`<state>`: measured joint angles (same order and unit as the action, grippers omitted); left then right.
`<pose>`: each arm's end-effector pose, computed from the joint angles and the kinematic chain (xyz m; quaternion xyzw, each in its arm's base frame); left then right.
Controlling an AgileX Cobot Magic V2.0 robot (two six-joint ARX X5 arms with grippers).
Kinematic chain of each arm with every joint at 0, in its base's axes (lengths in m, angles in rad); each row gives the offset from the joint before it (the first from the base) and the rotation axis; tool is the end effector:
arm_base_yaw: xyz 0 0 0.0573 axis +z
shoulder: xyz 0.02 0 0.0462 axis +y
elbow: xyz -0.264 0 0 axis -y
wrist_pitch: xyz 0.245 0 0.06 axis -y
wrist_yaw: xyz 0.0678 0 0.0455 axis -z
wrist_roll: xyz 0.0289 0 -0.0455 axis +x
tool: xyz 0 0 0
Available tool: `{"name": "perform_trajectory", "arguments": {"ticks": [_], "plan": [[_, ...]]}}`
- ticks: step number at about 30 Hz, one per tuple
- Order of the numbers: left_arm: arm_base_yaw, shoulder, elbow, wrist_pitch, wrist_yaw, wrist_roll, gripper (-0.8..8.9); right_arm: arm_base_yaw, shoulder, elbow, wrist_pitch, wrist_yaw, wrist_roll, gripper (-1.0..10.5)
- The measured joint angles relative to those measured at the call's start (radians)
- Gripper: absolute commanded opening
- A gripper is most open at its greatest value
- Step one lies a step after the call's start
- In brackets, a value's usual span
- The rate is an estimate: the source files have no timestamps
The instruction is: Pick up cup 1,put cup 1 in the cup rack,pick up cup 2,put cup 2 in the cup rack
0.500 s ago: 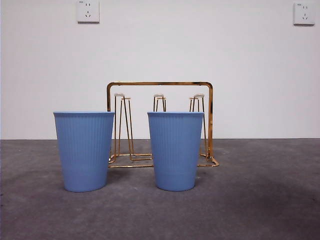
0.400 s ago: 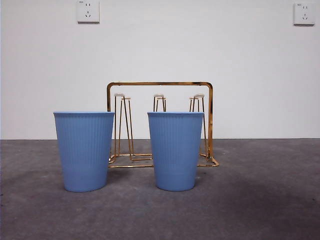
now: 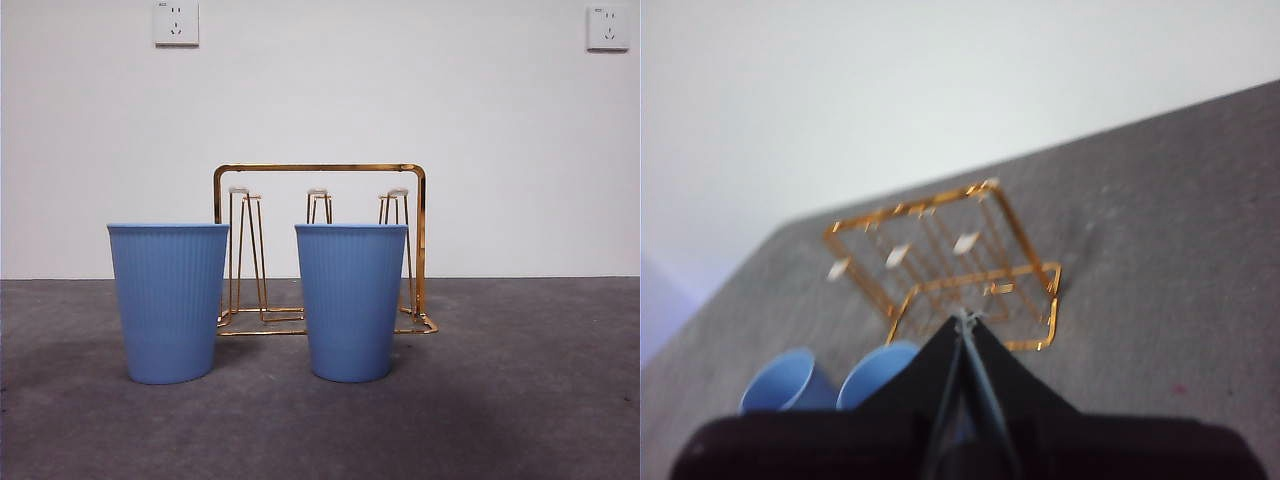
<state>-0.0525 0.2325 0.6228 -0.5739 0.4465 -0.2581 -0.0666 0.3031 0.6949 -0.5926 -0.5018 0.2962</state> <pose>0.0584 -0.0156 0.2959 -0.1420 0.1208 -0.2323 0.9546 0.0636 0.0097 0.3127 0.1712 0.1269 0.1983 0.9567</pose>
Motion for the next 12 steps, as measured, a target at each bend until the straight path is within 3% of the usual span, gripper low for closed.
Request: {"name": "perform_trajectory", "arguments": {"ticks": [6,12], "plan": [[0.0,0.122,0.143,-0.143,0.106,0.033,-0.06,0.0,0.193,0.239,-0.298,-0.046,-0.238,-0.1],[0.0,0.23,0.253,-0.285,0.134,0.118,-0.06,0.0,0.348,0.417,-0.522,-0.062,-0.394,-0.1]]}}
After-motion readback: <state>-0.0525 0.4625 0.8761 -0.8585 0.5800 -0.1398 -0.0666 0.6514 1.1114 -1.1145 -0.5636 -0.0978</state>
